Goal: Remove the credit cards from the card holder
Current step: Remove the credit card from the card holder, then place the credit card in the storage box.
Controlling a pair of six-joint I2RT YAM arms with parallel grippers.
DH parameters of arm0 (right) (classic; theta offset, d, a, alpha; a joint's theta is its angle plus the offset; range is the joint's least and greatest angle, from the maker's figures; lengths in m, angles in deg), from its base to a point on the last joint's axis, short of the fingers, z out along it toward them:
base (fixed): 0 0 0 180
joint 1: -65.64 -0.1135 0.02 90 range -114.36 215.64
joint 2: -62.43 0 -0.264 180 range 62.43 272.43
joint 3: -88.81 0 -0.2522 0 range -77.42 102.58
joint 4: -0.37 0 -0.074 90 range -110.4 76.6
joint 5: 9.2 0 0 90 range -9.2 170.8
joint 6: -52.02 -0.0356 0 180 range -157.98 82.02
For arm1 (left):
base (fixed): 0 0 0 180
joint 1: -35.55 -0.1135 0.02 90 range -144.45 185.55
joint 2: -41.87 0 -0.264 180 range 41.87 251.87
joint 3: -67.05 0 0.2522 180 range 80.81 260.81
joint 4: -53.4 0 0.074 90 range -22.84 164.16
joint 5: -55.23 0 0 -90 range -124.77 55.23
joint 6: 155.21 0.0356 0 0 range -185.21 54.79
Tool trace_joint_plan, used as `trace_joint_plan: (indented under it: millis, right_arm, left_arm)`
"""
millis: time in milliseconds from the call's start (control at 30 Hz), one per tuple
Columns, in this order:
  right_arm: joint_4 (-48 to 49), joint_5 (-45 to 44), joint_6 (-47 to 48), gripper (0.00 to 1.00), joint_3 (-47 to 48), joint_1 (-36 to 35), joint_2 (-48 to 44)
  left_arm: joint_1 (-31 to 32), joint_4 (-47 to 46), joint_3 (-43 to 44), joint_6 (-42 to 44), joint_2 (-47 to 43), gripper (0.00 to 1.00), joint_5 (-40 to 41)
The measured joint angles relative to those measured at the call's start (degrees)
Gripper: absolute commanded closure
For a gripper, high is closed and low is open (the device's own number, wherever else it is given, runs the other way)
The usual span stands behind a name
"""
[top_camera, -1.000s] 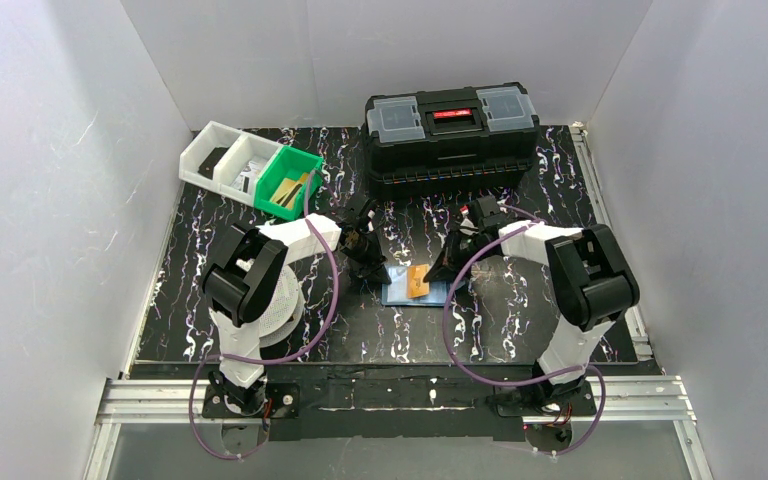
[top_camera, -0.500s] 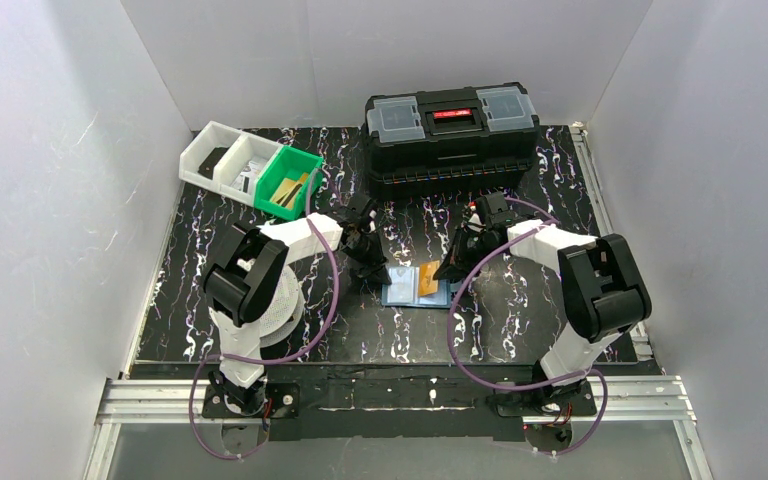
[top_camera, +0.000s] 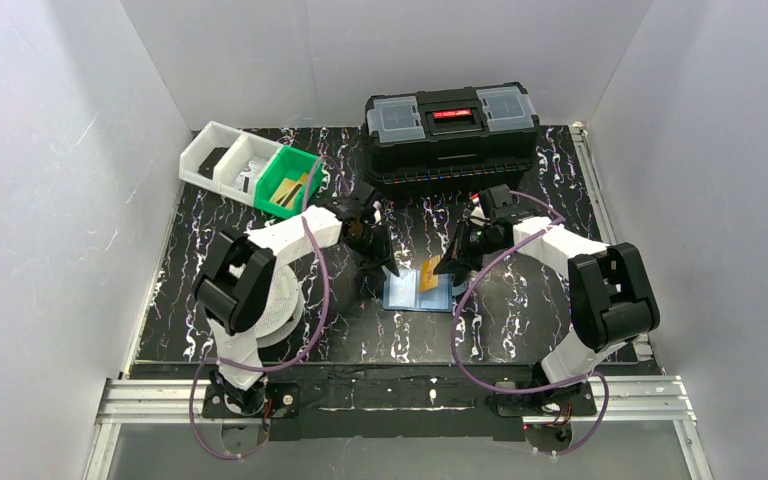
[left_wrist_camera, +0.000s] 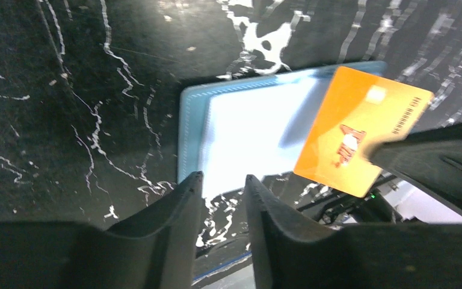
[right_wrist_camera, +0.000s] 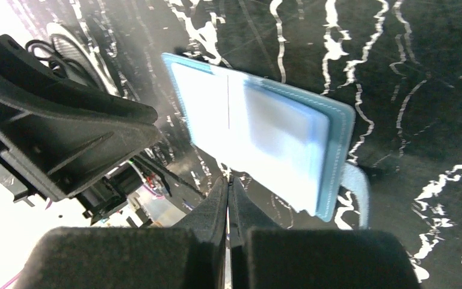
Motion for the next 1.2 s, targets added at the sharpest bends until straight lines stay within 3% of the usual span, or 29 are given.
trace_joint_plan:
  millis: [333, 867, 1033, 1200]
  right_arm:
    - [0.9, 8.6, -3.1, 0.99, 3.9, 1.0, -3.3]
    - [17.6, 23.4, -18.6, 0.99, 3.8, 1.8, -4.4]
    - [20.7, 24.7, -20.9, 0.99, 3.2, 1.8, -4.4]
    - [21.9, 25.2, -21.6, 0.99, 2.8, 1.7, -4.4]
  left_arm:
    - [-3.9, -6.0, -0.6, -2.0, -7.8, 0.56, -11.7]
    - [-8.1, -21.8, -6.5, -12.3, -10.6, 0.58, -26.8]
    - [-8.2, -28.2, -8.1, -16.7, -10.6, 0.64, -29.5]
    - [-8.2, -35.7, -10.9, -22.1, -10.6, 0.84, -31.5]
